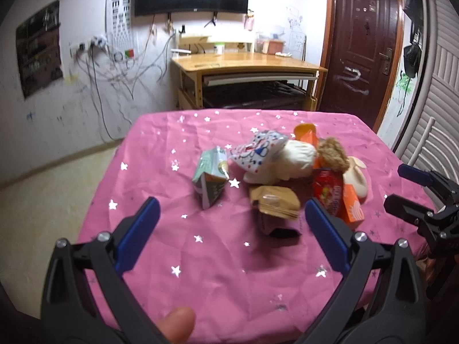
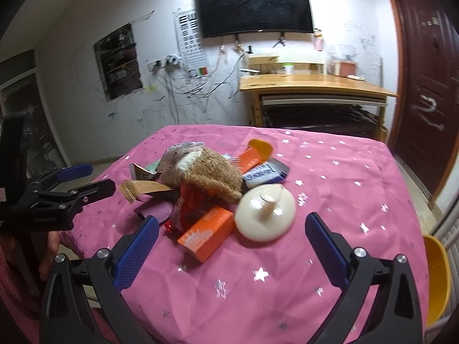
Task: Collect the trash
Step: 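Reach the left gripper to the green snack packet and close on it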
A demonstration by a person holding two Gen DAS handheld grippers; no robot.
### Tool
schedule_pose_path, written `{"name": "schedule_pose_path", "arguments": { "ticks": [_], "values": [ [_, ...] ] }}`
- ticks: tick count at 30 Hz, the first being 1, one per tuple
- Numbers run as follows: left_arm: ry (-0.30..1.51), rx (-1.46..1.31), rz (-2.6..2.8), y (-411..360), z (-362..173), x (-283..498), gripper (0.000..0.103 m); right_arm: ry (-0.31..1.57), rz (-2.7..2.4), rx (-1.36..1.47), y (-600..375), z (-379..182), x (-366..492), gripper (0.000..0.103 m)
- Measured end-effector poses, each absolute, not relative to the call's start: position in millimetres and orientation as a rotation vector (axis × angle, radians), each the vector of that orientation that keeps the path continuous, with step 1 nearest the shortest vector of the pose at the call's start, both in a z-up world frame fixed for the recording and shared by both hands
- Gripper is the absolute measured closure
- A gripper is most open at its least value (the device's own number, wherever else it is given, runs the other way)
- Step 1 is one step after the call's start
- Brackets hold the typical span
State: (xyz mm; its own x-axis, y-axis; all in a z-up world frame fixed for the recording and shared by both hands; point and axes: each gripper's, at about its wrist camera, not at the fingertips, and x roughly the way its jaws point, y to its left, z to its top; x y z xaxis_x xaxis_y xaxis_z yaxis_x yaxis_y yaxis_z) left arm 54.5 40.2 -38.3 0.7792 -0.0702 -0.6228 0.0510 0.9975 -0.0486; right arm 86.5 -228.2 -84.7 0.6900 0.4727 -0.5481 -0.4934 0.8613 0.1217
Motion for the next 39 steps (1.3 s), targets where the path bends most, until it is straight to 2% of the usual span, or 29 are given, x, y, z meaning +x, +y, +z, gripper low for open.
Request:
{"name": "schedule_pose_path", "arguments": {
  "ticks": [3, 4, 5, 7, 8, 16, 18, 26, 27, 31, 39],
  "values": [
    [0.701, -0.068, -0.056, 48, -40, 68, 0.006, 0.610, 0.595, -0.034, -220, -80, 98, 0.010],
    [0.702, -0.069, -0.050, 49, -40, 71, 0.006, 0.610, 0.610, -0.040, -216, -78, 102, 0.014],
    [0.703, -0.066, -0.041, 50, -40, 76, 0.006, 0.611, 0.617, -0.049, -212, -77, 105, 0.024],
    [0.701, -0.056, -0.032, 51, -39, 80, 0.006, 0.617, 0.606, -0.057, -209, -77, 111, 0.037],
    [0.703, -0.047, -0.028, 52, -39, 83, 0.006, 0.619, 0.600, -0.058, -208, -77, 114, 0.041],
    [0.770, -0.033, -0.006, 63, -45, 116, 0.009, 0.689, 0.498, -0.045, -225, -92, 143, 0.042],
    [0.797, -0.036, -0.001, 64, -48, 127, 0.015, 0.710, 0.482, -0.056, -225, -95, 151, 0.042],
    [0.905, -0.053, -0.017, 63, -66, 154, 0.026, 0.786, 0.480, -0.090, -224, -107, 175, 0.041],
    [0.914, -0.055, -0.016, 63, -68, 156, 0.032, 0.793, 0.479, -0.096, -225, -109, 176, 0.041],
    [0.948, -0.073, -0.013, 66, -76, 164, 0.043, 0.820, 0.477, -0.119, -225, -114, 181, 0.041],
    [0.955, -0.019, 0.029, 68, -81, 175, 0.045, 0.856, 0.487, -0.161, -219, -117, 184, 0.041]
  ]
}}
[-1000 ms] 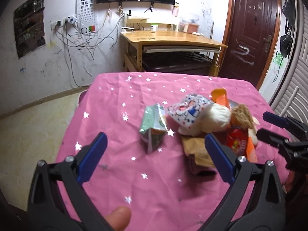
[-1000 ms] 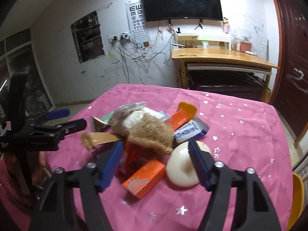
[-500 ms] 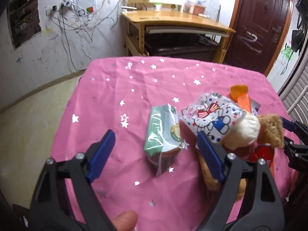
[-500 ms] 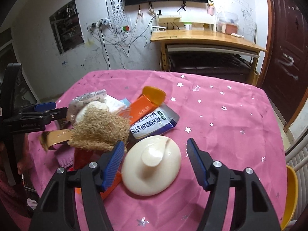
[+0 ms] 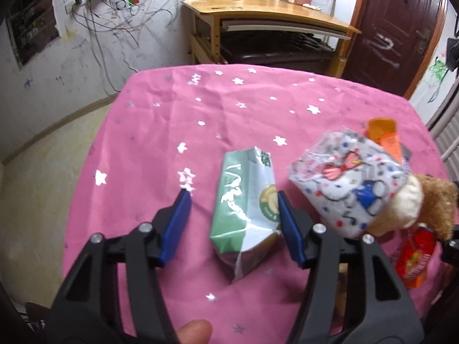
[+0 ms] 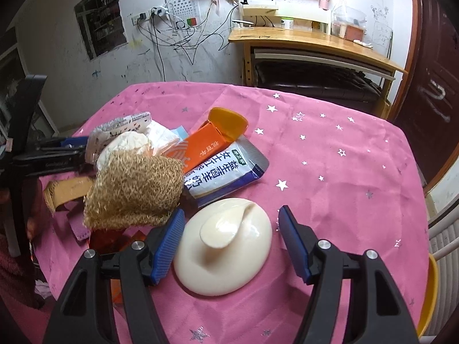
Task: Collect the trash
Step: 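Reach the left gripper to the green snack packet and close on it, then carry the green packet with the left gripper to the yellow bin and release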
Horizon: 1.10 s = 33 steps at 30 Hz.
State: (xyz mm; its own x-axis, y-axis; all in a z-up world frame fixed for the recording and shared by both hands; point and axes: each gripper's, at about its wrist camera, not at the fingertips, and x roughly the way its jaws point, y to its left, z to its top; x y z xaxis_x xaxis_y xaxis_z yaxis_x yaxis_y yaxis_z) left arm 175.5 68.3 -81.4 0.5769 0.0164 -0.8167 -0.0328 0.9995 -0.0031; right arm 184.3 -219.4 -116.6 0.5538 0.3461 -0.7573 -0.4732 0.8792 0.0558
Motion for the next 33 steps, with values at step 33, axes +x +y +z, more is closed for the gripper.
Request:
{"name": "schedule_pose_path", "arguments": {
  "ticks": [33],
  "values": [
    [0.784, 0.007, -0.007, 44, -19, 142, 0.063, 0.692, 0.389, -0.074, -283, -80, 167, 0.042]
  ]
}}
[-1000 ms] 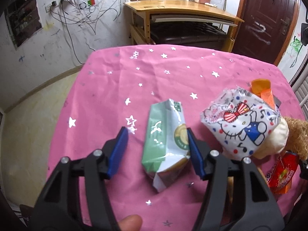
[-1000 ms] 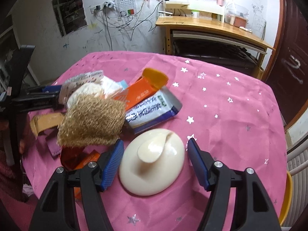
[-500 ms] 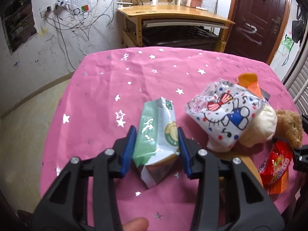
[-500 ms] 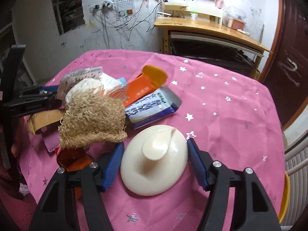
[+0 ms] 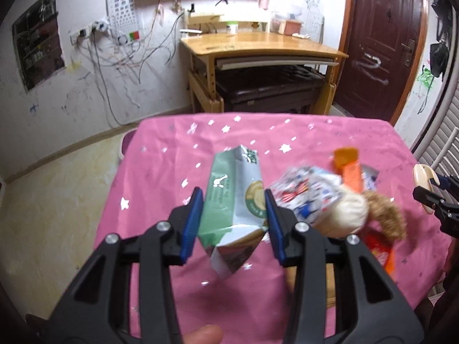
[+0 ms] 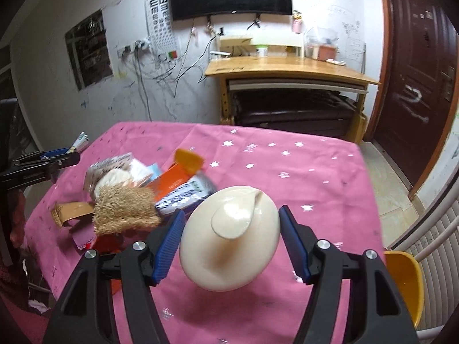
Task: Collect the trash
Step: 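Carry the green packet with the left gripper to the yellow bin and release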
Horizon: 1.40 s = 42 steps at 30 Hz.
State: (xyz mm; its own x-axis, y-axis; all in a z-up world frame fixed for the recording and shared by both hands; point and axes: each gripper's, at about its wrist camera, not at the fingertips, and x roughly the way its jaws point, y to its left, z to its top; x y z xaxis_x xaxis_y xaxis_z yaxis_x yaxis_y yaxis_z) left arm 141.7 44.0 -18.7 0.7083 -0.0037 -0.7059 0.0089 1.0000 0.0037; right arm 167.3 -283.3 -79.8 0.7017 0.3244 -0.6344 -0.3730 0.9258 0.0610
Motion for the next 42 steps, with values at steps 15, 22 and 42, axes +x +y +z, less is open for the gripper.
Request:
{"name": "schedule_pose_path", "arguments": {
  "ticks": [15, 22, 42],
  "values": [
    [0.798, 0.127, -0.446, -193, 25, 172, 0.063, 0.511, 0.127, 0.128, -465, -43, 130, 0.042],
    [0.885, 0.197, -0.613, -329, -10, 180, 0.063, 0.420, 0.038, 0.195, -539, -26, 101, 0.042],
    [0.989, 0.300, -0.548, -377, -55, 171, 0.022, 0.736, 0.062, 0.185, -567, -130, 147, 0.041]
  ]
}}
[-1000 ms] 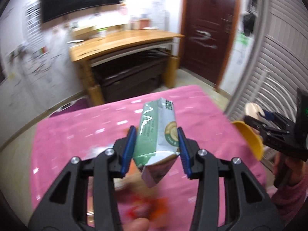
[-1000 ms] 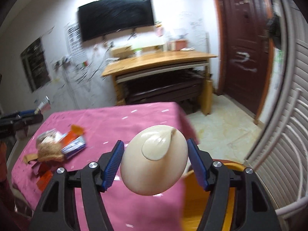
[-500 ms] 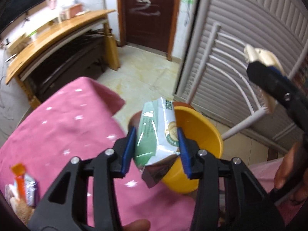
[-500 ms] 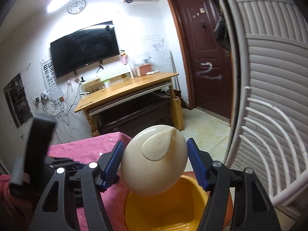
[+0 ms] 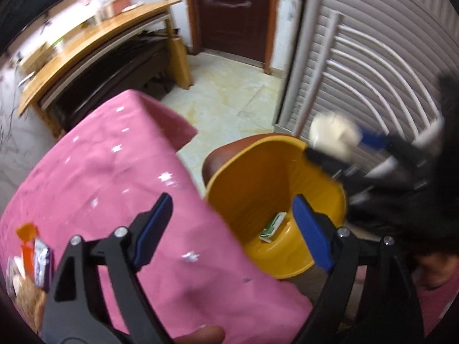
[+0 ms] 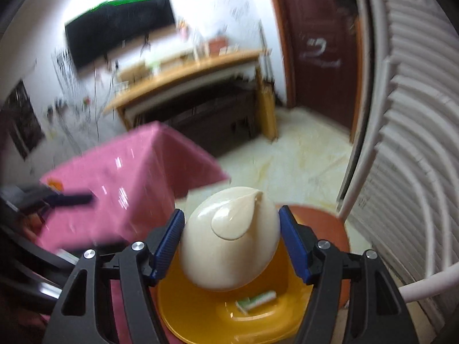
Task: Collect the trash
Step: 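Carry the green packet with the left gripper to the yellow bin and release, then grasp the cartoon tissue pack with the left gripper while the right grasps the loofah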
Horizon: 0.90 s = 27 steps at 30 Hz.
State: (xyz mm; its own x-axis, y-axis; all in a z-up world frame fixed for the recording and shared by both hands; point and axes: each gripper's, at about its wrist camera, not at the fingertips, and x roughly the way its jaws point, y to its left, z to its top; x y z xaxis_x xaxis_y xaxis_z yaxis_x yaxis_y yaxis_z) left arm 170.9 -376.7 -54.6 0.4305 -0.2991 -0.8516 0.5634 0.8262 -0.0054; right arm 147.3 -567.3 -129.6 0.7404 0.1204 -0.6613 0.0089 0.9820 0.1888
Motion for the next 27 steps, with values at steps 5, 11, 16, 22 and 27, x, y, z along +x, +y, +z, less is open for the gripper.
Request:
{"name": "schedule_pose_path", "arguments": {
  "ticks": [5, 11, 16, 22, 27],
  "values": [
    [0.943, 0.221, -0.495, -335, -35, 170, 0.020, 0.892, 0.029, 0.113, -548, -173, 170, 0.037],
    [0.859, 0.151, -0.373, -260, -17, 169, 0.014, 0.868, 0.003, 0.105, -536, -167, 174, 0.024],
    [0.824, 0.110, -0.277, -200, -3, 170, 0.014, 0.799, 0.040, 0.097, -504, -140, 172, 0.024],
    [0.781, 0.077, -0.171, -134, 14, 168, 0.014, 0.737, 0.142, 0.063, -446, -108, 173, 0.023],
    [0.779, 0.074, -0.100, -89, 16, 164, 0.014, 0.680, 0.300, 0.069, -390, -83, 167, 0.023]
  ]
}}
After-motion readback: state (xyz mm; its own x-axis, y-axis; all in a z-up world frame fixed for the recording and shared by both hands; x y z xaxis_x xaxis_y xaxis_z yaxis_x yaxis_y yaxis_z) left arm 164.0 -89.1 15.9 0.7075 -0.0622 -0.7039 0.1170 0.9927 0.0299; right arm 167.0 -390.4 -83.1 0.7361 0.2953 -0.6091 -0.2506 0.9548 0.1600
